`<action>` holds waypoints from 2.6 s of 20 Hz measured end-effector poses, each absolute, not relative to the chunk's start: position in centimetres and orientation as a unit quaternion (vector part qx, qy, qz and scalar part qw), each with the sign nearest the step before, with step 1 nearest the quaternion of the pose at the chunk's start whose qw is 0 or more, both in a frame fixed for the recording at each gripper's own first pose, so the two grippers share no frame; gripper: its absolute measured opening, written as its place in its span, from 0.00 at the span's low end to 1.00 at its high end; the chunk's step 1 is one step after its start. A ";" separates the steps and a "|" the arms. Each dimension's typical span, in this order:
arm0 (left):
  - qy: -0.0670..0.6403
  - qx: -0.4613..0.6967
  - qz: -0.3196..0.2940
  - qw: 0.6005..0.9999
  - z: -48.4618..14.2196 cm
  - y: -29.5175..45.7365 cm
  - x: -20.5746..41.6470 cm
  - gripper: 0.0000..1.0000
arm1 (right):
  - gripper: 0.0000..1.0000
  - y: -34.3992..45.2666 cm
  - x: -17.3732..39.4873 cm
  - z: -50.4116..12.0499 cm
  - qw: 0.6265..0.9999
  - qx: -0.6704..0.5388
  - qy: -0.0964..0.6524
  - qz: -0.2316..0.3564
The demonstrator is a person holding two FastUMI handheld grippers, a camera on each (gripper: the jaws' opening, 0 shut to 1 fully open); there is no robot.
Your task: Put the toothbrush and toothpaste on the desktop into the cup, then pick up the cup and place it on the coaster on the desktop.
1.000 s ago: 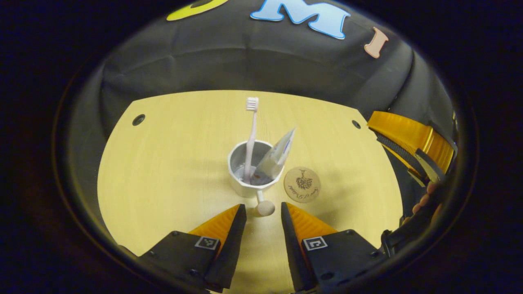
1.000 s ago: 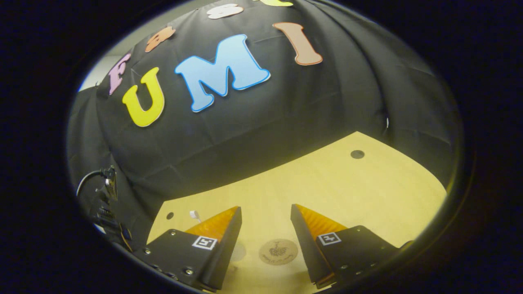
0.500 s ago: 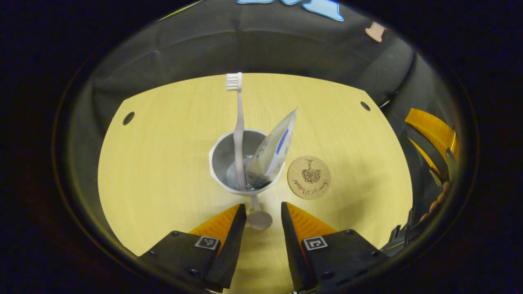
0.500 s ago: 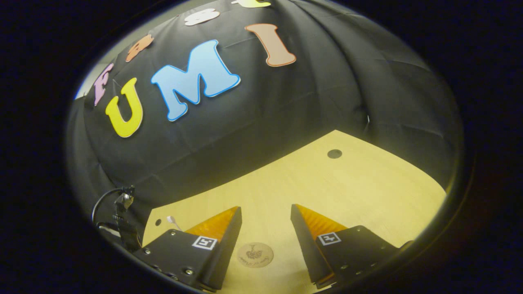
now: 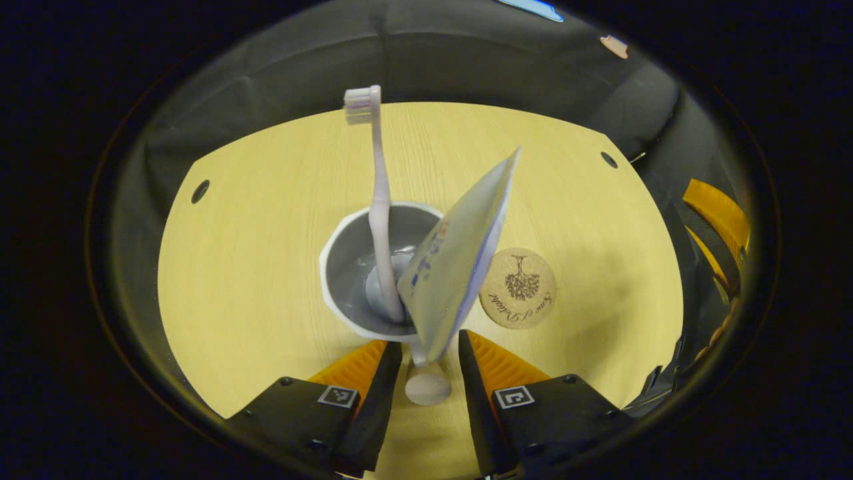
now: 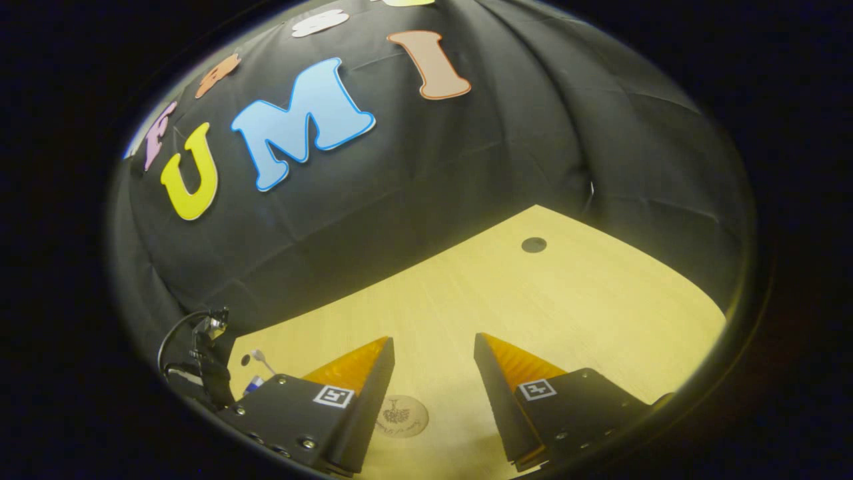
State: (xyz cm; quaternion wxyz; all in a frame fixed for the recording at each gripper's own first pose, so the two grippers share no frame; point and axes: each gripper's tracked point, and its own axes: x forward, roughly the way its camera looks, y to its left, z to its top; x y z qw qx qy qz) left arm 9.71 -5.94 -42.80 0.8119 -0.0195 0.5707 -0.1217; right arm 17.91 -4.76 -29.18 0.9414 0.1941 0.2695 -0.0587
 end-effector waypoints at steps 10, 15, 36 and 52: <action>0.562 -0.024 -0.105 0.820 -43.1 -5.4 10.8 0.28 | 0.74 -3.7 17.7 -30.2 0.938 0.192 0.285 -0.052; 0.554 -0.032 -0.106 0.825 -42.9 -6.0 10.9 0.33 | 0.74 -4.6 17.5 -30.3 0.937 0.193 0.285 -0.061; 0.547 -0.008 -0.181 0.817 -41.4 -16.8 9.5 0.33 | 0.74 -13.2 13.4 -29.8 0.931 0.194 0.276 -0.142; 0.533 0.019 -0.165 0.829 -40.7 -18.0 8.3 0.48 | 0.74 -14.5 13.1 -30.3 0.927 0.205 0.277 -0.146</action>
